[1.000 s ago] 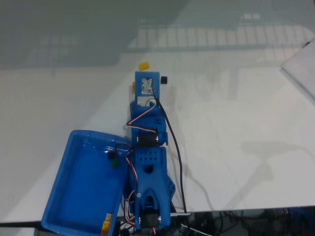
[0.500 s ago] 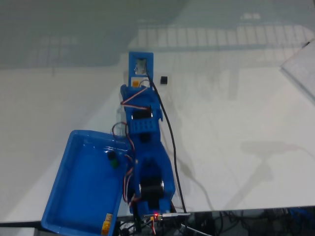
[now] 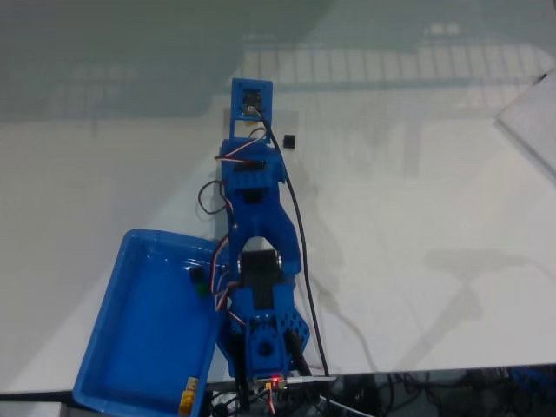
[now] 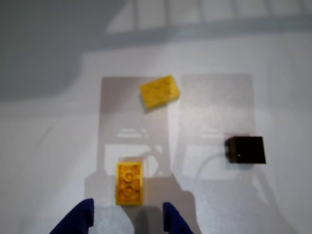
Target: Pick up all the lego then put into the bin
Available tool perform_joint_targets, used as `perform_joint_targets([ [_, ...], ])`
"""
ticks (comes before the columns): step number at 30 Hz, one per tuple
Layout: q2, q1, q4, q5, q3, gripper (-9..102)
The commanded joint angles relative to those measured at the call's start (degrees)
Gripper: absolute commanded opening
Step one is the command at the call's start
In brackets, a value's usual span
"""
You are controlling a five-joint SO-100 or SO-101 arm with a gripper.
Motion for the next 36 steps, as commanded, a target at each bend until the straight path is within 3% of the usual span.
perform_joint_targets([
  [1, -2.1, 0.7, -1.6, -0.8, -5.5, 18],
  [25, -15.4, -0.4, -1.6, -1.8, -12.5, 15],
  [32, -16.3, -0.6, -1.6, -2.1, -12.5, 10],
  [36, -16.7, -0.8, -1.6, -2.3, -12.5, 0],
])
